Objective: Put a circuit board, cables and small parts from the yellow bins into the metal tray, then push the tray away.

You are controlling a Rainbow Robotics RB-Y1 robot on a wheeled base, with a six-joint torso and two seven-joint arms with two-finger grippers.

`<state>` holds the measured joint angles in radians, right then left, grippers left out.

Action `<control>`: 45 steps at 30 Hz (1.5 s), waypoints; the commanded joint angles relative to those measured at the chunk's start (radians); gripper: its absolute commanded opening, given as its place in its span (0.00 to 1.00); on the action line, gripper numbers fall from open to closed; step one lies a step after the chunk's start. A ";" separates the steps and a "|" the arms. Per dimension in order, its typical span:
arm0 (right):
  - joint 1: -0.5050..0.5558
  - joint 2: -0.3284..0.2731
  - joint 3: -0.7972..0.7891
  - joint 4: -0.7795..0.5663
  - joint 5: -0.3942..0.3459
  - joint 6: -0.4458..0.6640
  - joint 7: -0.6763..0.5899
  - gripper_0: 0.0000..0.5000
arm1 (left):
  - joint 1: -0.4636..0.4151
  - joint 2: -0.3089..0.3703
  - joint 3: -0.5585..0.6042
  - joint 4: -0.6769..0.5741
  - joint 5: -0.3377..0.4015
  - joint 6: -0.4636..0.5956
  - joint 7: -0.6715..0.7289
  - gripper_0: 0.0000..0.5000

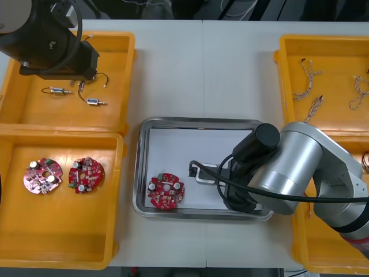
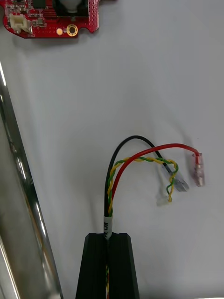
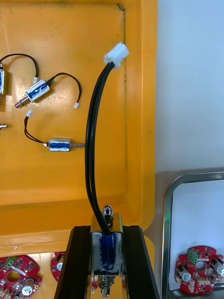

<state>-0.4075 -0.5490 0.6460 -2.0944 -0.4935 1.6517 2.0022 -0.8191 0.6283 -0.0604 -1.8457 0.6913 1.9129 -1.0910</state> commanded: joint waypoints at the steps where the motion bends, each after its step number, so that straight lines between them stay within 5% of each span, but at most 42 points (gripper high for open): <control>1: 0.013 0.041 0.012 0.010 0.030 -0.018 0.000 0.03 | 0.005 -0.019 0.013 -0.033 0.010 0.007 -0.010 0.00; 5: 0.013 0.046 0.012 0.008 0.036 -0.018 -0.003 0.21 | 0.005 -0.021 -0.007 -0.041 -0.006 0.007 0.000 0.00; 7: 0.013 0.044 0.012 0.008 0.036 -0.017 -0.006 0.58 | 0.005 -0.021 -0.010 -0.044 -0.003 0.007 0.005 0.00; 11: 0.013 0.044 0.011 -0.004 0.046 -0.009 -0.011 0.99 | 0.005 -0.022 -0.010 -0.049 0.002 0.007 0.013 0.00; 22: 0.013 0.043 -0.057 -0.112 0.030 0.118 -0.013 1.00 | 0.005 -0.064 -0.058 -0.078 -0.026 0.007 0.056 0.00; 36: -0.028 0.032 -0.338 -0.305 -0.079 0.268 -0.026 1.00 | 0.005 -0.094 -0.254 -0.145 -0.030 0.007 0.324 0.00; 45: -0.057 -0.029 -0.612 -0.314 -0.231 0.268 -0.033 1.00 | 0.005 -0.102 -0.411 -0.142 -0.073 -0.075 0.456 0.00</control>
<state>-0.4293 -0.5316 0.1252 -2.3776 -0.6875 1.9166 2.0003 -0.8190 0.5505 -0.4237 -1.9548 0.6397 1.8724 -0.6566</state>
